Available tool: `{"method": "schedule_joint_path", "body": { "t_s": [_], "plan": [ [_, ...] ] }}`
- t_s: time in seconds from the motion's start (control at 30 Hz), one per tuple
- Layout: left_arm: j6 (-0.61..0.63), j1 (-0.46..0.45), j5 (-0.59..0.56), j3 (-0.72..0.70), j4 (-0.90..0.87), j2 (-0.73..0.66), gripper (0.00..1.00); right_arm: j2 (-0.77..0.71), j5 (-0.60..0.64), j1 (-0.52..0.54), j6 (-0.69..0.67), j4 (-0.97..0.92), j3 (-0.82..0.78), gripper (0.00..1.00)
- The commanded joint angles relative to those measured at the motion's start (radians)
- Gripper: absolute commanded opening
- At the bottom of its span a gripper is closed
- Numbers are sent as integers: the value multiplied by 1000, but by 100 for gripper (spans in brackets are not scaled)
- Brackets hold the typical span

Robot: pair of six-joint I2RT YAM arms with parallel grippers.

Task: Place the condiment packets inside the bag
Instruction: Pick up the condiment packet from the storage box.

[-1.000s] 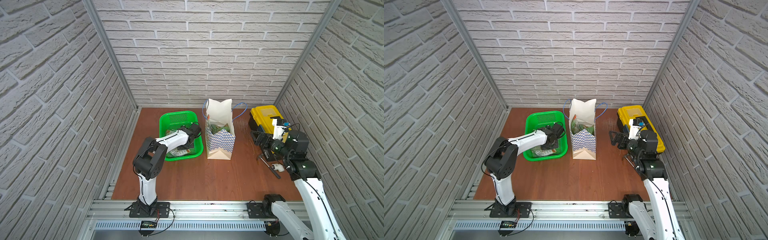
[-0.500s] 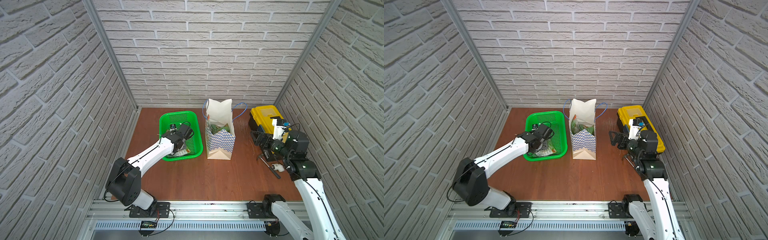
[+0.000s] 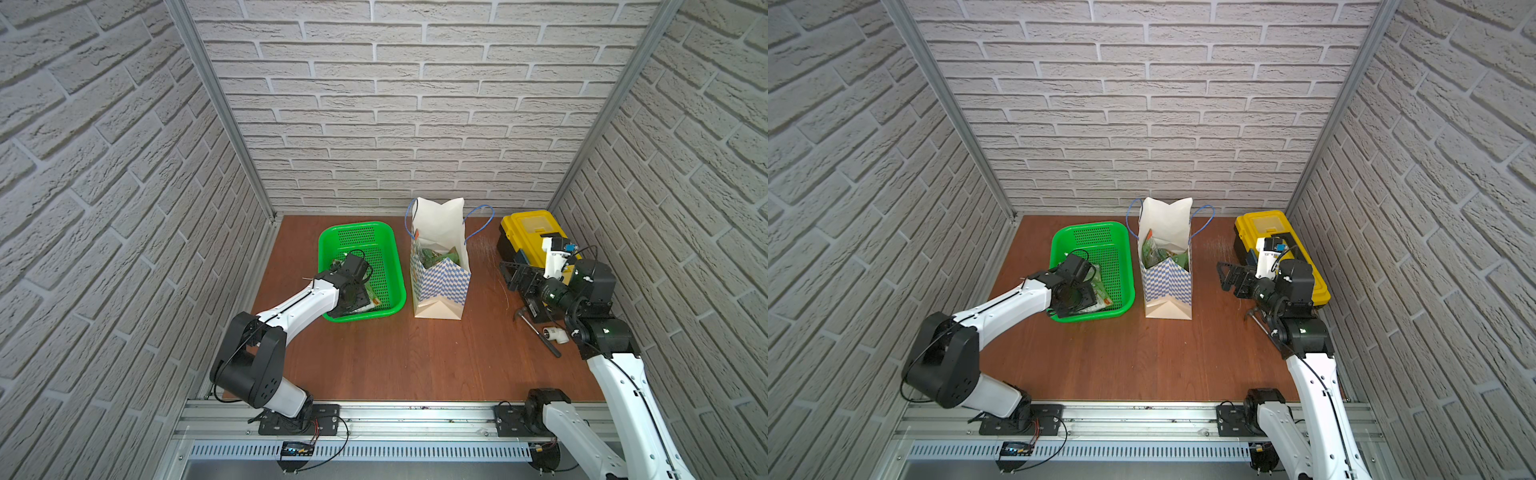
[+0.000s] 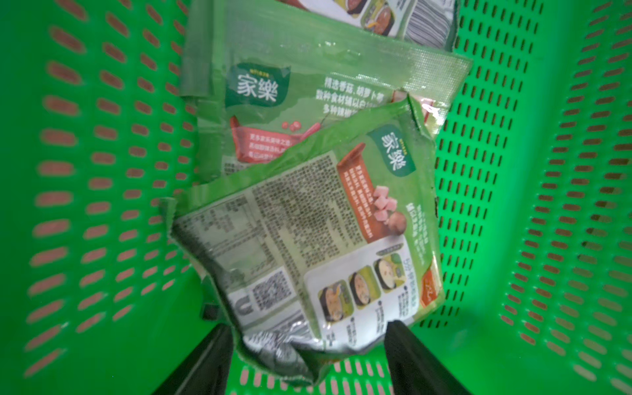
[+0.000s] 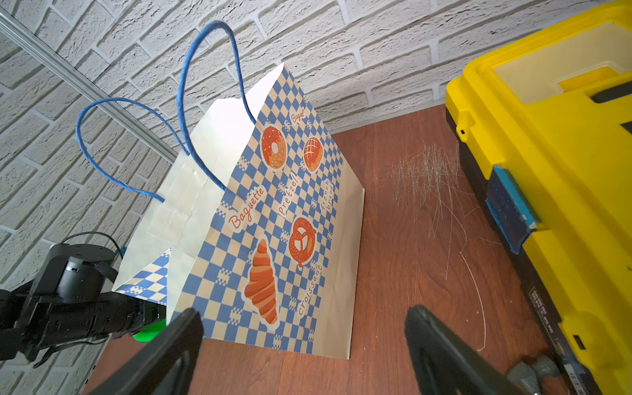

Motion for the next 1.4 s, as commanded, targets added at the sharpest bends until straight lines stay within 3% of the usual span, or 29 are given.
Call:
{"method": "schedule_joint_path", "body": {
  "t_s": [0.0, 0.23, 0.4, 0.5, 1.03, 1.37],
  "plan": [
    [-21, 24, 93, -33, 91, 39, 72, 1, 1, -4, -5, 36, -11, 96],
    [-37, 55, 140, -71, 214, 114, 52, -7, 8, -4, -10, 29, -12, 96],
    [-56, 70, 117, -114, 267, 88, 14, 0, 1, -4, -8, 36, -16, 97],
    [-42, 71, 102, -98, 242, 63, 0, -3, 5, -5, -10, 31, -13, 96],
    [39, 72, 35, -33, 90, -266, 0, -9, 8, -5, -10, 31, -13, 96],
    [67, 69, 56, -2, 40, -372, 0, -3, 18, -4, -13, 34, -18, 97]
  ]
}}
